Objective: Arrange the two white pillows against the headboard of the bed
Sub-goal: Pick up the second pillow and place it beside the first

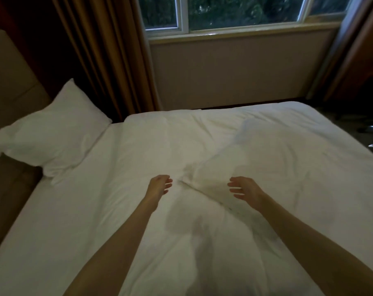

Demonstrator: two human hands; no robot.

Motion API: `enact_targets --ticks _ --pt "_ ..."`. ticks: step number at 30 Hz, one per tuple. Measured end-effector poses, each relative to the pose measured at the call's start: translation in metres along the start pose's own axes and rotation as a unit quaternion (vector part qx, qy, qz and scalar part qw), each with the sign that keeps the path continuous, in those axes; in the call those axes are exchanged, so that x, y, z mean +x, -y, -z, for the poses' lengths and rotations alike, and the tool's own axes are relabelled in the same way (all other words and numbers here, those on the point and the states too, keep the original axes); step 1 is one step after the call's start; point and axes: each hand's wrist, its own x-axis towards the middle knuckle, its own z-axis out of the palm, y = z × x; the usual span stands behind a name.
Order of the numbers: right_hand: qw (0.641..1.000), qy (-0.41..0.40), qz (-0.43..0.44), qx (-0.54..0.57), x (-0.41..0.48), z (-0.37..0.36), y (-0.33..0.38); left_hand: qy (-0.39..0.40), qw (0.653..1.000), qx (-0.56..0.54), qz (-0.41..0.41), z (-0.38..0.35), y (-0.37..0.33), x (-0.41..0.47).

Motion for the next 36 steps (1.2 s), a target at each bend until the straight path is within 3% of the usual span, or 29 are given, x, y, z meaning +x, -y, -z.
enact_targets --ticks 6,11,26,36 --pt "0.998 -0.062 -0.024 -0.011 0.014 0.106 0.002 0.029 0.999 0.02 0.001 -0.103 -0.004 -0.007" --pt "0.997 -0.07 -0.042 0.007 0.03 0.143 0.004 0.035 0.998 0.047 0.008 -0.154 -0.012 0.001" --pt "0.979 -0.178 -0.08 0.054 0.106 0.189 0.012 0.071 0.987 0.145 -0.001 -0.207 -0.034 0.118" --pt "0.961 -0.238 -0.133 0.04 0.192 0.264 0.011 0.048 0.947 0.318 0.009 -0.278 -0.034 0.179"
